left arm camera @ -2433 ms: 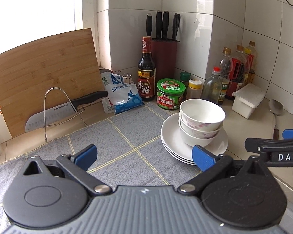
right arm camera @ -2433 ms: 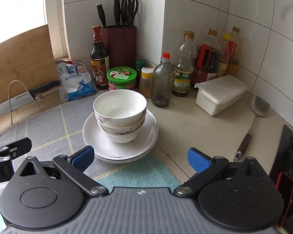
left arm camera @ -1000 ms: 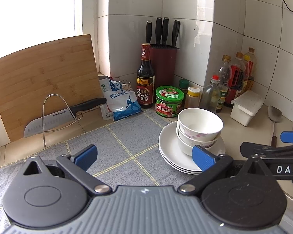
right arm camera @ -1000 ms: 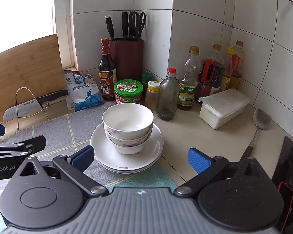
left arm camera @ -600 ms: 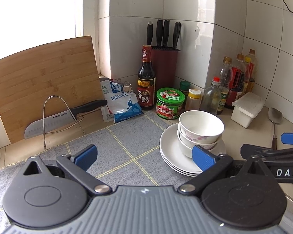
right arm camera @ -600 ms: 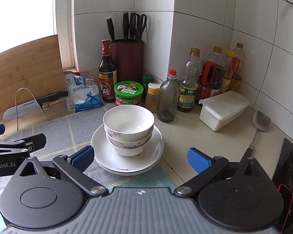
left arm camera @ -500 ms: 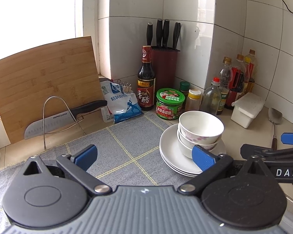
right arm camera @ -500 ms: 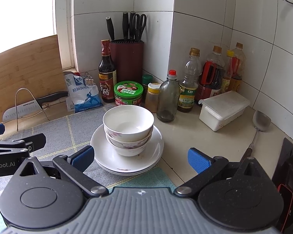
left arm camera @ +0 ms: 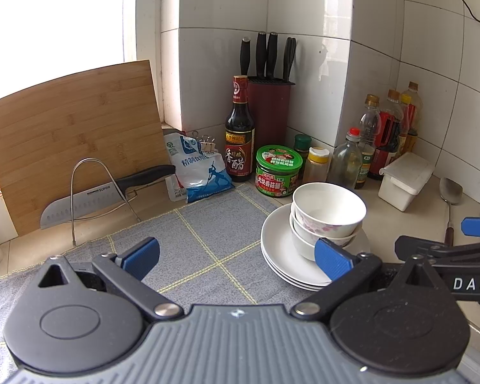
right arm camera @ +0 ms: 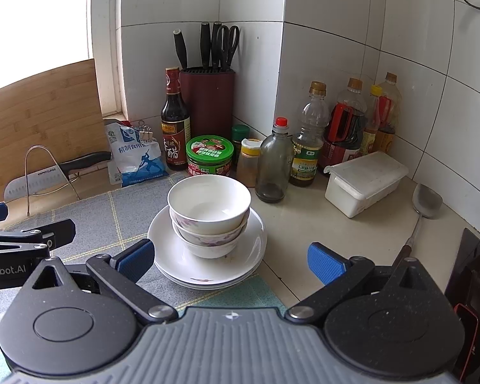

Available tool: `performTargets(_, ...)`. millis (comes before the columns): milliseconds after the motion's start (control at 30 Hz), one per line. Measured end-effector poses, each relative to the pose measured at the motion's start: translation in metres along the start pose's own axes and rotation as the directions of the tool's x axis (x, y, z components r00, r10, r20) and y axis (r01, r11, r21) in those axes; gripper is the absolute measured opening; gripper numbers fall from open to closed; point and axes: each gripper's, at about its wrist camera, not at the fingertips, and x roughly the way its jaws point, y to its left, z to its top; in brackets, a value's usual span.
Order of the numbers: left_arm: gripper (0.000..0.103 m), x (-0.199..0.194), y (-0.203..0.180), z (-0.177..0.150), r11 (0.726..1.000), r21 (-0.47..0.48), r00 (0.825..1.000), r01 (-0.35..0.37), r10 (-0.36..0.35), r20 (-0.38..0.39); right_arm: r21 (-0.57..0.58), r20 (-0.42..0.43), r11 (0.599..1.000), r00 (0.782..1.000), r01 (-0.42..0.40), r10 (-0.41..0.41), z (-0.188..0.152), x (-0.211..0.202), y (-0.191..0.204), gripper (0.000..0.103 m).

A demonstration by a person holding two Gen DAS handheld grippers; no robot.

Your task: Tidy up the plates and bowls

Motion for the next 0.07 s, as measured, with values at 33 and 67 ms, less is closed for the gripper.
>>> performTargets(33,0.102,-0.0001,0.0001,0.0000,1.000,0.000,1.000,0.001,-0.001,0.000,0.000,0.000,1.000,1.000,0.001,-0.001,0.0000,-0.0001,-0.0001,0.103)
performTargets(67,0.102,-0.0001,0.0000,0.0000,1.000,0.000,1.000,0.001,-0.001,0.000,0.001,0.001,1.000,1.000,0.001,-0.001,0.0000,-0.0004,-0.0003,0.103)
